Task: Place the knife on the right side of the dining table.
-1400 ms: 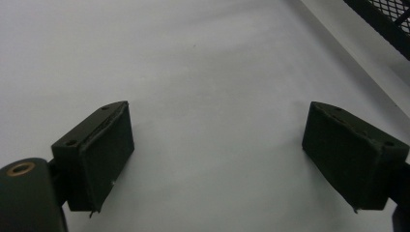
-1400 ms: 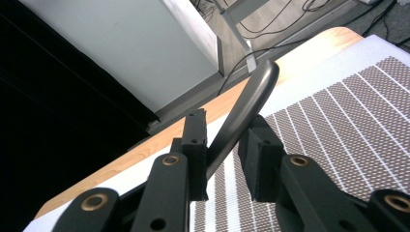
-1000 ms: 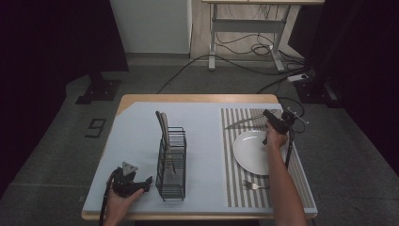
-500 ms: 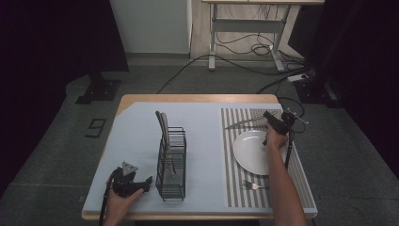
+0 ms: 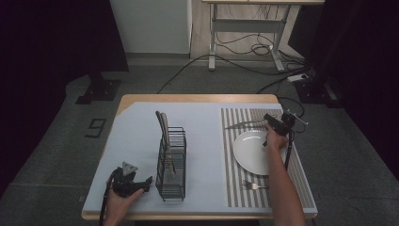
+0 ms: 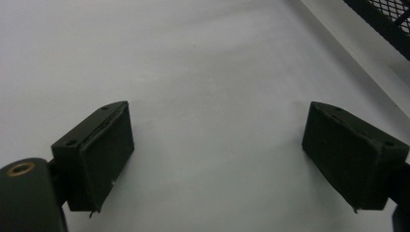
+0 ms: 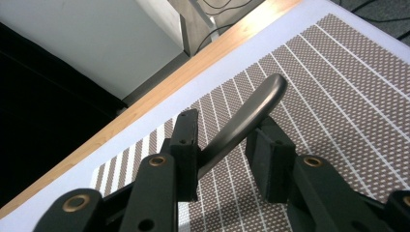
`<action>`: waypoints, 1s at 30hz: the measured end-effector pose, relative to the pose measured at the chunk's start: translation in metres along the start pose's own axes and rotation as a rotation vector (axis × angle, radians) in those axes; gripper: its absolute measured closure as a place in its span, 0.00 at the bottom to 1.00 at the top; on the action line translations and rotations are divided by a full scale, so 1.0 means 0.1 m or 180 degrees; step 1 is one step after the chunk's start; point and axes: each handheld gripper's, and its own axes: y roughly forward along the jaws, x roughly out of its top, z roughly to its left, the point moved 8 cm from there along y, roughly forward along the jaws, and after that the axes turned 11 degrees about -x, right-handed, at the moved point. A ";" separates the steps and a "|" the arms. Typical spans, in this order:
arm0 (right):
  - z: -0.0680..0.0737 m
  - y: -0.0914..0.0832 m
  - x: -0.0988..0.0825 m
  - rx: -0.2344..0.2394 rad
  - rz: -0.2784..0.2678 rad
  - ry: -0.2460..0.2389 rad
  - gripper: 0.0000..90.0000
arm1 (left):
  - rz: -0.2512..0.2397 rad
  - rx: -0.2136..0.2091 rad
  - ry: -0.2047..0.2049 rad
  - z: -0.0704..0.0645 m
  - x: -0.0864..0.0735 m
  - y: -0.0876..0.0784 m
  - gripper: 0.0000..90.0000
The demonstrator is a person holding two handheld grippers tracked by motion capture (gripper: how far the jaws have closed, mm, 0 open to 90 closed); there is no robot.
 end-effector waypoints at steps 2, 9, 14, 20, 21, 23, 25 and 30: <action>-0.01 0.00 -0.01 -0.0021 0.0020 0.0008 0.73 | 0.0000 0.0000 0.0000 0.00 0.00 0.00 0.12; -0.04 0.02 -0.03 -0.0111 0.0066 0.0039 0.72 | 0.0000 -0.0001 -0.0001 0.00 0.00 0.00 0.12; -0.07 0.03 -0.04 -0.0141 0.0095 0.0051 0.71 | 0.0001 -0.0001 0.0000 0.00 0.00 0.00 0.12; -0.09 0.05 -0.05 -0.0175 0.0119 0.0054 0.70 | 0.0001 -0.0001 -0.0001 0.00 0.00 0.00 0.12; -0.10 0.05 -0.05 -0.0179 0.0127 0.0063 0.69 | 0.0001 -0.0002 -0.0002 0.00 0.00 0.00 0.12; -0.12 0.05 -0.06 -0.0184 0.0151 0.0086 0.69 | 0.0000 -0.0002 -0.0001 0.00 0.00 0.00 0.12; -0.12 0.05 -0.05 -0.0165 0.0135 0.0105 0.68 | -0.0001 -0.0004 -0.0004 0.00 0.00 0.00 0.12; -0.07 0.00 0.00 -0.0155 0.0061 0.0021 0.67 | 0.0000 -0.0003 -0.0004 0.00 0.00 0.00 0.12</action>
